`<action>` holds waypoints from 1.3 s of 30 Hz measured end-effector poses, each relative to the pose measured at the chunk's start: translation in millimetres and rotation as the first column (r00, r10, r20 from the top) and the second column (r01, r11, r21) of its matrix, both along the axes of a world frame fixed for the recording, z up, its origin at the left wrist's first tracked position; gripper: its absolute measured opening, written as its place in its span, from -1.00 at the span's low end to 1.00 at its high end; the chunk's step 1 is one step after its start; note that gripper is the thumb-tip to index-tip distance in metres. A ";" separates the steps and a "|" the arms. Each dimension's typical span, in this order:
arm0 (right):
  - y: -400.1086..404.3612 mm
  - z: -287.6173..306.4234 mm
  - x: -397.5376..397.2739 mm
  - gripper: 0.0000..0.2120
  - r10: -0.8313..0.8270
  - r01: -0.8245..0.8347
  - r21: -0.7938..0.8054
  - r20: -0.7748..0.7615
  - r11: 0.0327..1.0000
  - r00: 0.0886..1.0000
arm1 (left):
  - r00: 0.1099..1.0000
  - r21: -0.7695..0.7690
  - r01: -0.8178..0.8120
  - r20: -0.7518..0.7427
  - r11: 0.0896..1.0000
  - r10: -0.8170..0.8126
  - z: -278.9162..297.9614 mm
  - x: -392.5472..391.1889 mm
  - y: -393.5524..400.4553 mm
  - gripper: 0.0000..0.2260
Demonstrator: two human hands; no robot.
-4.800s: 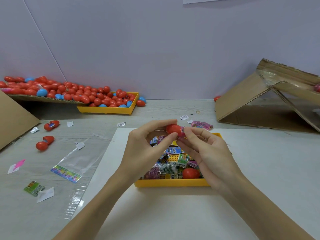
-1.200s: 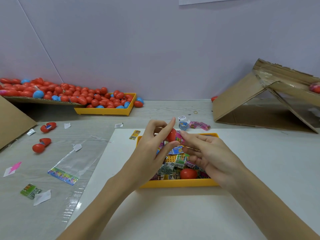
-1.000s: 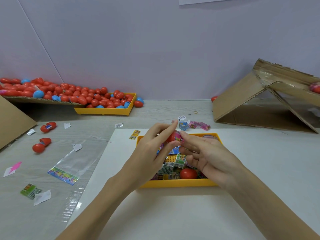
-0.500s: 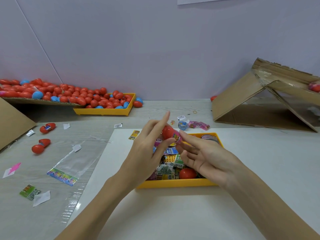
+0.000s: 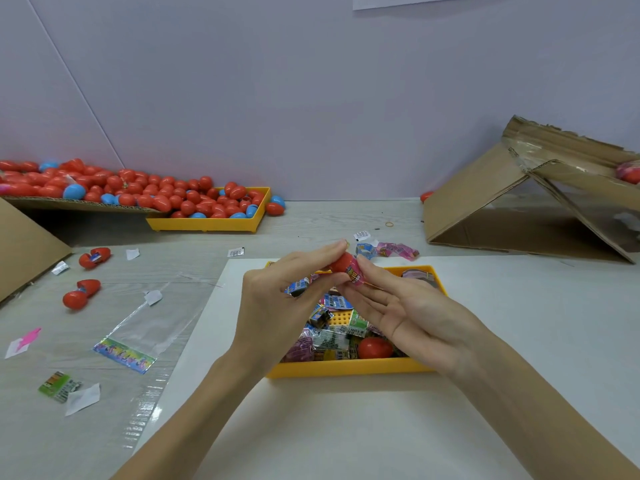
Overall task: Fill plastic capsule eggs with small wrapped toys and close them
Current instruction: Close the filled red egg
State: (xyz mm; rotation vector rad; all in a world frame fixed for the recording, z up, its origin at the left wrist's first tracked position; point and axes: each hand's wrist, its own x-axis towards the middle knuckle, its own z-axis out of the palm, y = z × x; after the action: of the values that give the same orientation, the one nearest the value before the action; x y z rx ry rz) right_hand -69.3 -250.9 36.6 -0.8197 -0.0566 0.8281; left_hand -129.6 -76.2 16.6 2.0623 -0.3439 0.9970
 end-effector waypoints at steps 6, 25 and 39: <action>-0.4 1.0 -0.4 -0.79 -0.005 0.005 -0.029 0.021 1.000 1.000 | 0.987 -0.102 0.110 -0.110 0.989 -0.121 0.2 1.5 0.9 -0.59; 1.5 0.1 -5.9 -0.71 -0.161 0.233 -0.105 0.458 0.967 0.874 | 0.969 -0.279 0.212 -0.061 0.937 -0.237 1.5 -1.4 -2.1 -0.66; 0.6 0.7 -10.4 -0.72 -0.187 0.402 -0.095 0.773 0.911 0.607 | 0.985 -0.291 0.163 -0.011 0.943 -0.173 2.9 -2.2 -0.9 -0.63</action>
State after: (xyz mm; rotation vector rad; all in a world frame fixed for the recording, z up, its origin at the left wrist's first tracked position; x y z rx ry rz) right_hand -79.6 -250.3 37.3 -1.3529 -0.5510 0.1151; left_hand -131.8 -77.1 19.5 1.7534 -0.3283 0.8503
